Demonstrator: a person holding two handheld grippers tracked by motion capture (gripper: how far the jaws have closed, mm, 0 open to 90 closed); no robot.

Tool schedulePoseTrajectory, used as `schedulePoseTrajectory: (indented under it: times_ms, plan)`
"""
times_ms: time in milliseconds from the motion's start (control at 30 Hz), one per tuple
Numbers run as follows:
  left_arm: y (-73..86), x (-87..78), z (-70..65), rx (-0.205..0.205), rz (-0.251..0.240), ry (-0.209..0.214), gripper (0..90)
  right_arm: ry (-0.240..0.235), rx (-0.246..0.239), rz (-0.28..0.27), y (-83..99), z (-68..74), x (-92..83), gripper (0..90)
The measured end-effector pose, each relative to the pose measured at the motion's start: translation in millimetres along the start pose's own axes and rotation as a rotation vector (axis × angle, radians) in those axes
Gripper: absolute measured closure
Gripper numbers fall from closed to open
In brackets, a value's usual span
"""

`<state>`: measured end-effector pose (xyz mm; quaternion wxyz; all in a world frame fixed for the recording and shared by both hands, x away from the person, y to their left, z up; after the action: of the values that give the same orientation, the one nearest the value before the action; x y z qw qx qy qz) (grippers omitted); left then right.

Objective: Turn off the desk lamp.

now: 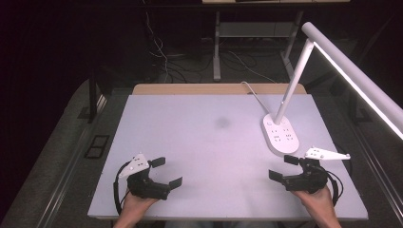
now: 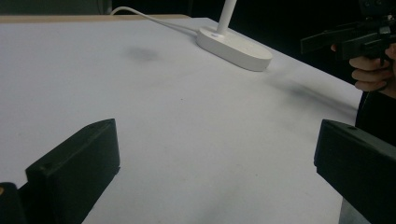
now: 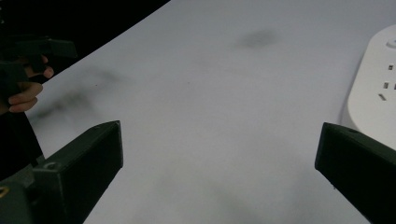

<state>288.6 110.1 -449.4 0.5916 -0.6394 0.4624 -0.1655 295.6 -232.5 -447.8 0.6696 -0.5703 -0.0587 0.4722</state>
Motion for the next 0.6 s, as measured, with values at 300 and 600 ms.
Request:
schedulePoseTrajectory:
  times_ms: [300,600]
  plan:
    - [0.6,0.2,1.6,0.001,0.004,-0.003,0.0,-0.025,0.004,0.038,4.4,1.2,2.5,1.0]
    - [0.4,1.1,0.7,0.004,0.005,0.0,0.0,-0.03,-0.006,0.048,5.6,2.6,3.6,1.1]
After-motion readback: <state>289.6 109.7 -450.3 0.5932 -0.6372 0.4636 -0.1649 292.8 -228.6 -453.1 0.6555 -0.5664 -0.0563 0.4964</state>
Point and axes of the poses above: each handheld gripper's, and its own axes: x roughly forward along the jaws, y roughly out of its underside, z roughly to its left, the point moved 9 cm from there along x, roughly forward along the jaws
